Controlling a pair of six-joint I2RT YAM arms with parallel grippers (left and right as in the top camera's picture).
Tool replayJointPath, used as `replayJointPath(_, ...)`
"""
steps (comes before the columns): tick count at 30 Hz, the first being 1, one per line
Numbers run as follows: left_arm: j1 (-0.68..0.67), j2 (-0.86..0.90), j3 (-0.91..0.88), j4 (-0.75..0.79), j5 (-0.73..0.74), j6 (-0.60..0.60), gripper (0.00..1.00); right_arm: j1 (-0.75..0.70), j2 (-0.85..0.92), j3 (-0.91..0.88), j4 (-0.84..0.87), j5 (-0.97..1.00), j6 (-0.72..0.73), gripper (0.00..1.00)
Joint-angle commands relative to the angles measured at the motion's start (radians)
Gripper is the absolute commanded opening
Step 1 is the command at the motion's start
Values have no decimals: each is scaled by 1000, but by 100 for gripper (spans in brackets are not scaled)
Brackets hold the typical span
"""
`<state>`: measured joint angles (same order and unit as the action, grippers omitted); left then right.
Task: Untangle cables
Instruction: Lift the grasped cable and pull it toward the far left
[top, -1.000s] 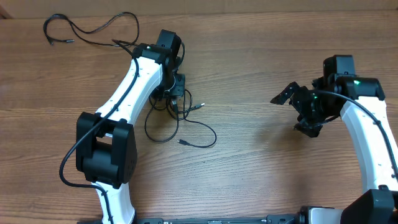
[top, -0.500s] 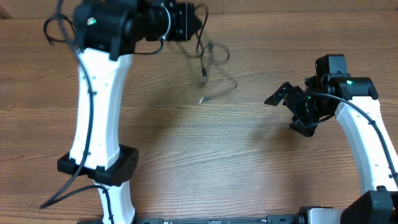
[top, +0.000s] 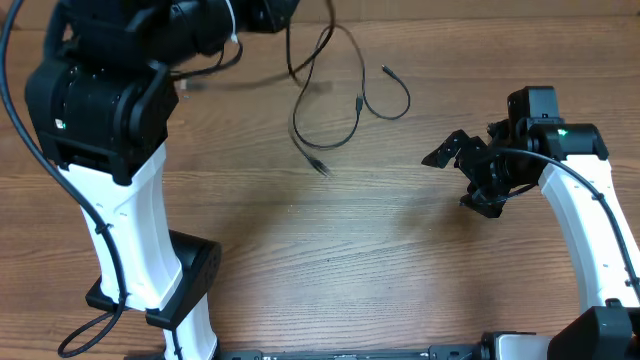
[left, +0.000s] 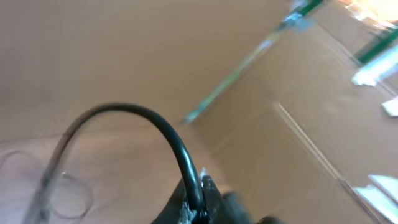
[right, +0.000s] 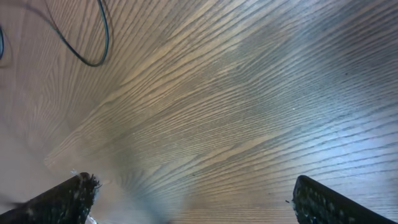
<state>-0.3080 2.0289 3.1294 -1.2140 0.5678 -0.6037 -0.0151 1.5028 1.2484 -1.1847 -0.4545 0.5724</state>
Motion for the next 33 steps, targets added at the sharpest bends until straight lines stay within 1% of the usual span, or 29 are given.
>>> replayJointPath(1, 8, -32, 10, 88, 27, -12, 4, 3, -10, 22, -3, -11, -5, 100)
replayJointPath(2, 24, -35, 10, 55, -93, 8, 4, 3, -10, 22, -7, -11, -6, 100)
replayJointPath(4, 35, -35, 10, -22, -271, 57, 4, 3, -10, 22, -10, -11, -6, 100)
replayJointPath(5, 35, -34, 5, -88, -433, 89, 4, 3, -10, 22, -11, -11, -6, 100)
replayJointPath(6, 38, -33, -10, -191, -724, 96, 4, 3, -10, 22, -11, -11, -6, 100)
replayJointPath(8, 44, -30, -36, -277, -1035, 93, 4, 3, -10, 22, -10, -11, -6, 100)
replayJointPath(9, 56, -30, -55, -304, -1134, 71, 4, 3, -10, 22, -10, -11, -6, 100)
replayJointPath(10, 101, -30, -88, -332, -1201, 15, 4, 3, -10, 22, -10, -11, -6, 100)
replayJointPath(12, 168, -28, -134, -342, -1207, -29, 4, 3, -10, 22, -11, -11, -6, 100)
replayJointPath(15, 344, -28, -263, -344, -1213, -113, 4, 3, -10, 22, -21, -11, -6, 100)
replayJointPath(17, 420, -28, -327, -331, -1260, -135, 4, 3, -10, 22, -21, -10, -6, 100)
replayJointPath(18, 465, -27, -369, -312, -1297, -133, 4, 3, -10, 22, -19, -9, -6, 100)
replayJointPath(20, 512, -21, -415, -283, -1335, -119, 4, 3, -10, 22, -16, -7, -6, 100)
replayJointPath(22, 579, -6, -488, -206, -1337, -37, 4, 3, -10, 22, -14, -7, -6, 100)
replayJointPath(23, 609, 7, -525, -148, -1323, 29, 4, 3, -10, 22, -14, -7, -6, 100)
replayJointPath(24, 626, 18, -552, -103, -1296, 105, 4, 3, -10, 22, -14, -7, -6, 100)
replayJointPath(25, 641, 42, -591, -33, -1224, 240, 4, 3, -10, 22, -10, -7, -6, 100)
replayJointPath(26, 645, 60, -612, -4, -1170, 324, 4, 3, -10, 22, -5, -7, -5, 100)
replayJointPath(27, 646, 82, -630, 13, -1130, 379, 4, 3, -10, 22, -1, -7, -5, 100)
replayJointPath(30, 645, 166, -659, 5, -1031, 365, 4, 3, -10, 22, 17, -7, -5, 100)
replayJointPath(31, 640, 211, -660, -10, -938, 360, 4, 3, -10, 22, 23, -7, -5, 100)
replayJointPath(32, 637, 237, -660, -13, -874, 361, 4, 3, -10, 22, 24, -7, -5, 100)
replayJointPath(33, 623, 285, -660, -19, -765, 370, 4, 3, -10, 22, 30, -7, -5, 100)
